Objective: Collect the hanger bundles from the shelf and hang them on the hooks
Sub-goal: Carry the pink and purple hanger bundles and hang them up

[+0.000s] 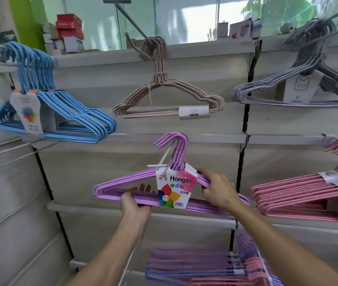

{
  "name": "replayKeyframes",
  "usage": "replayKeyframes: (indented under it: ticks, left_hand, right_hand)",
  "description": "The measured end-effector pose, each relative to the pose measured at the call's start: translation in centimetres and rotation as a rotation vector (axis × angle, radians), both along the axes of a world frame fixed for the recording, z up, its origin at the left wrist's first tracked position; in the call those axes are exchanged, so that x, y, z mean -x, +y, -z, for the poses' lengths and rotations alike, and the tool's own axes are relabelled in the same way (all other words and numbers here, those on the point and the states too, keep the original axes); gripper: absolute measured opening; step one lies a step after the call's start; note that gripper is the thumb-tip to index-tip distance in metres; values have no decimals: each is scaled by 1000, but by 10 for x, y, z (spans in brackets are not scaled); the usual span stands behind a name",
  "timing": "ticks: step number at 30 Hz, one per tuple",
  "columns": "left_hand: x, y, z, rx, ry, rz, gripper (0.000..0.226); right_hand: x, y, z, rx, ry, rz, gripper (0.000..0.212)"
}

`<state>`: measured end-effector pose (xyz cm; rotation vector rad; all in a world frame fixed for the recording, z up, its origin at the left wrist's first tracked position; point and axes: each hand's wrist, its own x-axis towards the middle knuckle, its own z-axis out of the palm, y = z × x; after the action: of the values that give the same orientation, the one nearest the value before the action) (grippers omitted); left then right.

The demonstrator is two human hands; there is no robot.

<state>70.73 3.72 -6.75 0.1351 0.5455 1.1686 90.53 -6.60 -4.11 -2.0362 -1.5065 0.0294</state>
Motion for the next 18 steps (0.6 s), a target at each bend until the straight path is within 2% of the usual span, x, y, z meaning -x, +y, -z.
replayKeyframes:
  ticks: [10,18]
  left_hand:
    - [-11,42,34,27,6,76,13]
    - [1,56,37,49,94,139,36]
  right_hand:
    - [-10,26,15,84,-108,16,78]
    - [-13,36,19,109,-79,24,74]
